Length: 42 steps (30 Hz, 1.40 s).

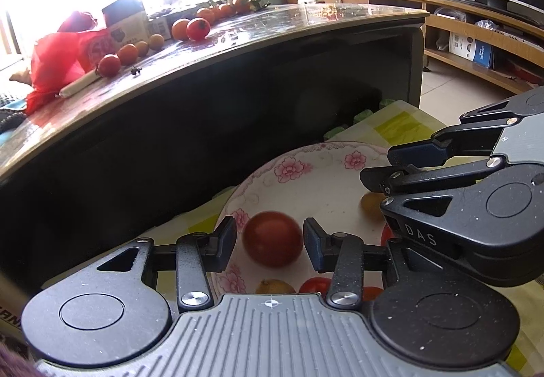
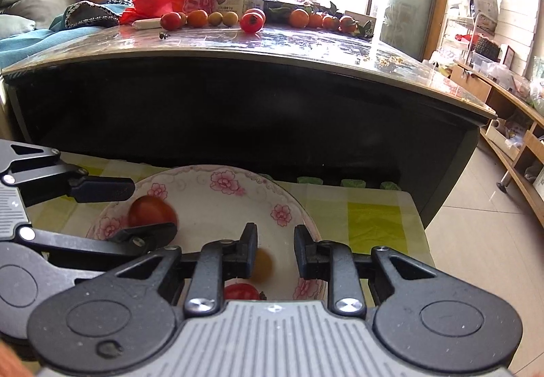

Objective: Organize fruits
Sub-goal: 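Open both tools to drop the kiwi and tomato into the bowl, then move both tools back toward the two loose oranges on the cloth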

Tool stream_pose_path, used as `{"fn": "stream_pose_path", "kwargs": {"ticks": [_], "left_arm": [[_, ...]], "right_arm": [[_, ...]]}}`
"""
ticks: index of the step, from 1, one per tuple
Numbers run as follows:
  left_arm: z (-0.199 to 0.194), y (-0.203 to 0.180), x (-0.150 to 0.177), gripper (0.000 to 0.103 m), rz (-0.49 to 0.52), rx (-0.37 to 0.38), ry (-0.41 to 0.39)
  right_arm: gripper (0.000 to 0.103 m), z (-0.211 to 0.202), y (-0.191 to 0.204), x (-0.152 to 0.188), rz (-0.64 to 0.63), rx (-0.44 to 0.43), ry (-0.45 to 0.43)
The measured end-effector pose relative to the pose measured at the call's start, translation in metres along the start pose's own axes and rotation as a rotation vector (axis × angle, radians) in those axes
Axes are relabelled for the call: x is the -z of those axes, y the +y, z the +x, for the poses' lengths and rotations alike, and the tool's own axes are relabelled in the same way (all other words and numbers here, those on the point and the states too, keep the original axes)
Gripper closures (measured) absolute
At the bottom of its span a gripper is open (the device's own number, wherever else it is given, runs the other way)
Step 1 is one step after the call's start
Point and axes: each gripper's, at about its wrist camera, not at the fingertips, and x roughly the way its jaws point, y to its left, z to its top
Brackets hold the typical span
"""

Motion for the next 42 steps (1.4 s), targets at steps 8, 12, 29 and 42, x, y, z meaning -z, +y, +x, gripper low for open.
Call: {"fn": "stream_pose_path", "kwargs": {"ticks": [8, 12, 29, 42], "left_arm": [[-0.018, 0.001, -0.004, 0.047, -0.001, -0.007, -0.019], [-0.038, 0.001, -0.007, 0.045, 0.001, -0.015, -0.038], [-0.147, 0.006, 0.024, 0.04, -0.008, -0.016, -0.106], [-0.169, 0.011, 0.086, 0.036, -0.039, 0.032, -0.034]], "right_arm": [[0.067, -0.016, -0.003, -0.004, 0.015, 0.009, -0.017], [0.067, -0.035, 0.0, -0.009, 0.013, 0.019, -0.037], [0.067, -0.145, 0.042, 0.005, -0.016, -0.035, -0.095], [0.061, -0.164, 0.08, 0.058, -0.094, -0.093, 0.003]]}}
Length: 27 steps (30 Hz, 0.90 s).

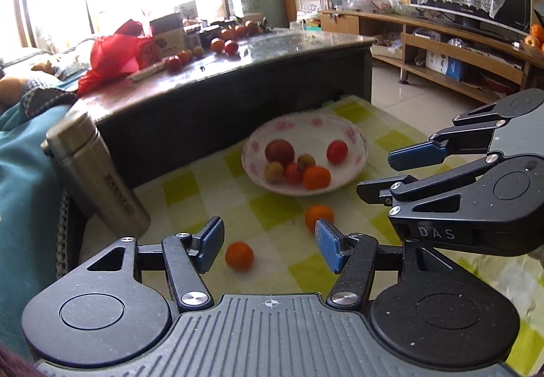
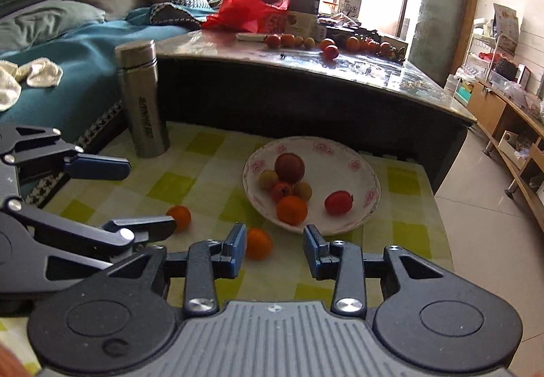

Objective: Organize fruits
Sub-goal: 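Move both tools back toward the two loose oranges on the cloth, then grasp an orange with the right tool while the left tool grasps the other orange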

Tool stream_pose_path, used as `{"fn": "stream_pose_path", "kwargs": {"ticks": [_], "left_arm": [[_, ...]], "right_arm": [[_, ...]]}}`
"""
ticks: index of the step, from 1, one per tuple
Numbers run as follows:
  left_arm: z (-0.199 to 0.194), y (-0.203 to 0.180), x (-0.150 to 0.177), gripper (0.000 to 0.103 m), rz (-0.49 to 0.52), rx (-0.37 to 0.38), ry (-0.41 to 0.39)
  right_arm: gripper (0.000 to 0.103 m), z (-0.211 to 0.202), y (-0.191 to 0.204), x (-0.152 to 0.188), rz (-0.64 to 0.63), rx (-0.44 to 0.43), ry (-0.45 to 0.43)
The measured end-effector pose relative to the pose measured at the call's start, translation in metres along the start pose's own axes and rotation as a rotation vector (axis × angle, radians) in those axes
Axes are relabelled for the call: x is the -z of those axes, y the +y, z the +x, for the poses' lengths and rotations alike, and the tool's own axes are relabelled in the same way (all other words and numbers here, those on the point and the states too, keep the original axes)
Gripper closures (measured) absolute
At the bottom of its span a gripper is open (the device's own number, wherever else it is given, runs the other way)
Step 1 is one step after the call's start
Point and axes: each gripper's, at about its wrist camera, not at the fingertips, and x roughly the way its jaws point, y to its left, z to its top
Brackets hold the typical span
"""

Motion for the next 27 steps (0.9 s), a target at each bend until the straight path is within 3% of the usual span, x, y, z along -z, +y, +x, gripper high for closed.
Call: {"fn": "stream_pose_path", "kwargs": {"ticks": [7, 23, 27], "left_arm": [[0.026, 0.015, 0.031, 0.036, -0.011, 0.007, 0.09], [0.081, 0.029, 0.027, 0.036, -0.063, 0.006, 0.11], [0.088, 0.031, 0.028, 0.037, -0.066, 0.008, 0.11]], "right_arm": [[0.061, 0.028, -0.007, 0.024, 0.005, -0.004, 0.081], [0.059, 0.085, -0.014, 0.014, 0.059, -0.074, 0.059], [0.055, 0.096, -0.011, 0.015, 0.056, -0.101, 0.054]]}}
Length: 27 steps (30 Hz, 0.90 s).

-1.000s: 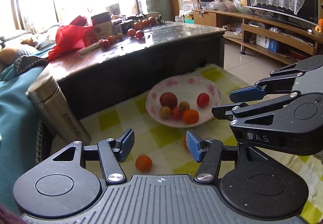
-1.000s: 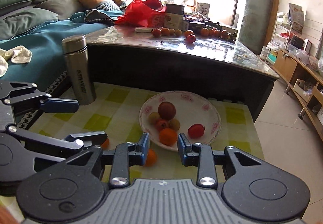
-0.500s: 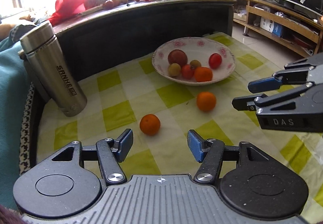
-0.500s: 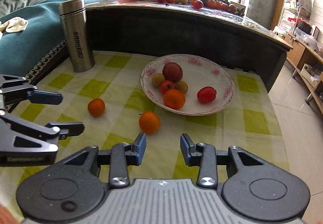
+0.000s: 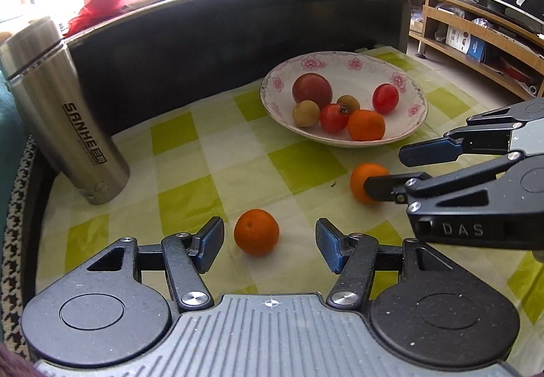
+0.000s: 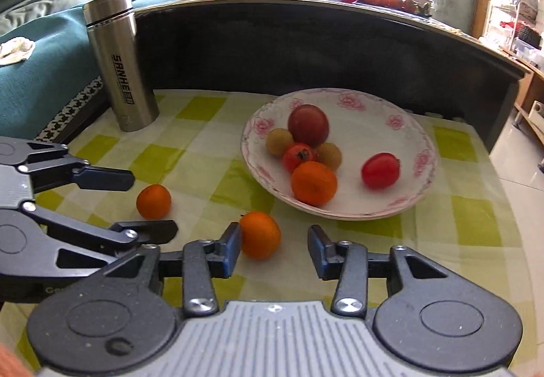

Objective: Organize fruits
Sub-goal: 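Grasp an orange with the right tool while the left tool grasps the other orange, then carry both oranges over the white bowl with both tools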

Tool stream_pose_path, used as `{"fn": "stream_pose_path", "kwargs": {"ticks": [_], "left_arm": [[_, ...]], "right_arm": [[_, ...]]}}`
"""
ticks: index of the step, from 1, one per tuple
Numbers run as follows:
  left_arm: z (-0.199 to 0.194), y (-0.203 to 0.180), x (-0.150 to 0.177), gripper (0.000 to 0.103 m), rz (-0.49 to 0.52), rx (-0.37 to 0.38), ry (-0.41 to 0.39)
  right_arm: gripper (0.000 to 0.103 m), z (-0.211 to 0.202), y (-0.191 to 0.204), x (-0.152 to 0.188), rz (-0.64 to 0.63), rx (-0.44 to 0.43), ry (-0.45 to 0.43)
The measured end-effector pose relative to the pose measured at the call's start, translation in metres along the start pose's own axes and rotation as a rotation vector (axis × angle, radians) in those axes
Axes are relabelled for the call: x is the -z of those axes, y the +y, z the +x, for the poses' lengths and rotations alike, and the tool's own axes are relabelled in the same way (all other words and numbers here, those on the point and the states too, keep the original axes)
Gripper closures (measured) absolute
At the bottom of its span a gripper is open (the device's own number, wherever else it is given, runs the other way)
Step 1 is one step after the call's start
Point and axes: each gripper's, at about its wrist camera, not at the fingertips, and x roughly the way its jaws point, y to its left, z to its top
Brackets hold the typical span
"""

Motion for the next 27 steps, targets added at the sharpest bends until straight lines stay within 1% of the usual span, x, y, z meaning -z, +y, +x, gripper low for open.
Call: {"fn": "stream_pose_path", "kwargs": {"ticks": [5, 7, 9, 10, 11, 13, 14, 17, 21, 27], "left_arm": [[0.014, 0.005, 0.0, 0.04, -0.01, -0.015, 0.019], [0.017, 0.006, 0.001, 0.04, -0.005, -0.013, 0.009], [0.018, 0.007, 0.0, 0.042, -0.009, -0.004, 0.005], [0.019, 0.007, 0.0, 0.044, -0.015, 0.004, 0.006], [0.02, 0.006, -0.001, 0.049, -0.015, 0.011, 0.004], [0.019, 0.001, -0.001, 0.053, 0.009, 0.008, -0.003], [0.018, -0.002, 0.0, 0.058, 0.027, 0.008, -0.005], [0.015, -0.006, 0.001, 0.063, 0.044, 0.028, -0.003], [0.007, -0.011, 0.004, 0.064, 0.055, 0.054, -0.001], [-0.023, -0.029, 0.014, 0.065, 0.057, 0.131, -0.019]], "right_arm": [[0.055, 0.009, 0.005, -0.002, -0.018, -0.014, -0.006], [0.055, 0.012, 0.004, -0.003, -0.01, -0.024, 0.003], [0.057, 0.017, 0.0, -0.003, 0.008, -0.036, 0.031], [0.058, 0.02, 0.0, -0.002, 0.01, -0.032, 0.049], [0.065, 0.019, 0.001, 0.0, -0.002, -0.016, 0.038], [0.066, 0.019, 0.005, 0.001, -0.036, 0.005, 0.038], [0.066, 0.018, 0.006, 0.001, -0.036, 0.005, 0.04], [0.066, 0.016, 0.005, 0.003, -0.038, 0.011, 0.049], [0.066, 0.003, 0.003, 0.009, -0.036, 0.029, 0.065], [0.066, -0.042, 0.001, 0.028, -0.035, 0.068, 0.076]]}}
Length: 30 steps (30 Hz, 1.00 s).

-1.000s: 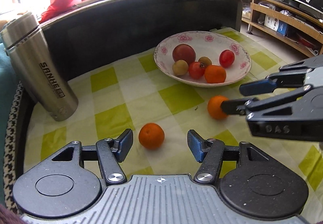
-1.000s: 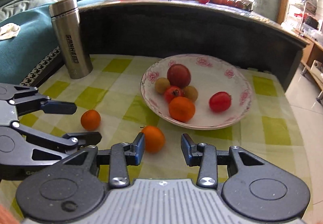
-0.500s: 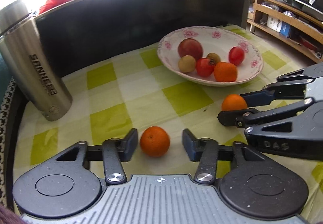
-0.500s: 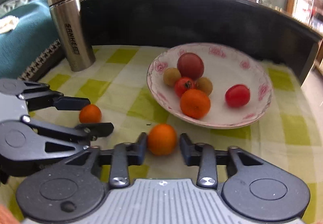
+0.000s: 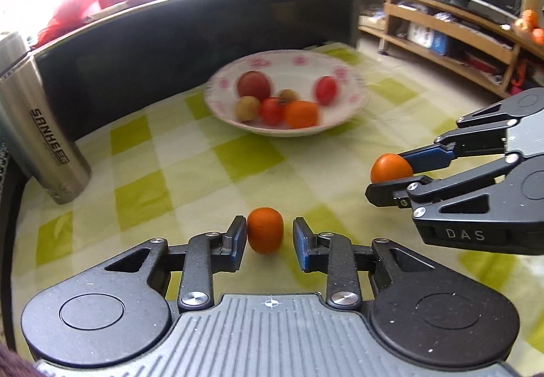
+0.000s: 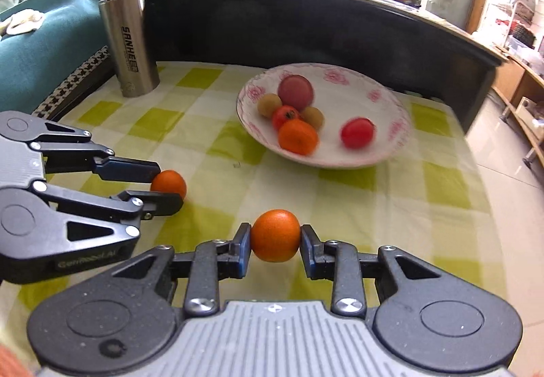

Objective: Organize fruits
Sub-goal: 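Carry both oranges over the white bowl with both tools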

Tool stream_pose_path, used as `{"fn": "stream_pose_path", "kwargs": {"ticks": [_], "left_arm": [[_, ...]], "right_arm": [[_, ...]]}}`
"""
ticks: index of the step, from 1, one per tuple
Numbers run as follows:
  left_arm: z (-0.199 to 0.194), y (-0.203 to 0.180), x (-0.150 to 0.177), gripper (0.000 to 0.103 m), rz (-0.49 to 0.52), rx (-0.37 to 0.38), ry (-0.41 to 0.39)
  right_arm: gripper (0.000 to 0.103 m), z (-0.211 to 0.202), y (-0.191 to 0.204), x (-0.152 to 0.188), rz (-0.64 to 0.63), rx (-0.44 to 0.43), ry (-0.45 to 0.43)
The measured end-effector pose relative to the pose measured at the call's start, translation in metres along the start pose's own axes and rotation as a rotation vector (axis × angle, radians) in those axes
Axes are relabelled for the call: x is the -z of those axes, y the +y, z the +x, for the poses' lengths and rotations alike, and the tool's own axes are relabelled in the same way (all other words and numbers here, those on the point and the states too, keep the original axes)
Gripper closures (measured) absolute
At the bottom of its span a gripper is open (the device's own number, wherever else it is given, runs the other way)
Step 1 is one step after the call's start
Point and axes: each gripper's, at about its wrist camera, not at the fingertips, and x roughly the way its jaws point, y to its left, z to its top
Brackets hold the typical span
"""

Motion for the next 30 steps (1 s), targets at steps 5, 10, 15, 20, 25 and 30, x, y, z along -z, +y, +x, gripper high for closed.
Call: {"fn": "stream_pose_path", "kwargs": {"ticks": [5, 10, 15, 20, 25, 30], "left_arm": [[-0.013, -0.024, 0.015, 0.065, 0.08, 0.009, -0.002], [-0.013, -0.026, 0.013, 0.063, 0.077, -0.003, -0.007], [-0.007, -0.033, 0.006, 0.052, 0.086, 0.023, -0.026], [0.006, -0.033, 0.016, 0.047, 0.111, -0.006, 0.012], [0.006, -0.033, 0.02, 0.051, 0.102, -0.008, -0.004], [0.002, -0.035, 0.024, 0.053, 0.096, -0.015, -0.005]], "right_arm": [[0.066, -0.028, 0.003, 0.029, -0.011, 0.041, 0.016], [0.066, -0.045, 0.007, 0.049, -0.003, 0.07, 0.02], [0.066, -0.045, 0.002, 0.053, 0.032, 0.07, 0.025], [0.066, -0.035, -0.004, 0.056, 0.048, 0.07, 0.021], [0.066, -0.027, -0.004, 0.054, 0.054, 0.072, -0.005], [0.065, -0.026, -0.005, 0.061, 0.059, 0.076, -0.05]]}}
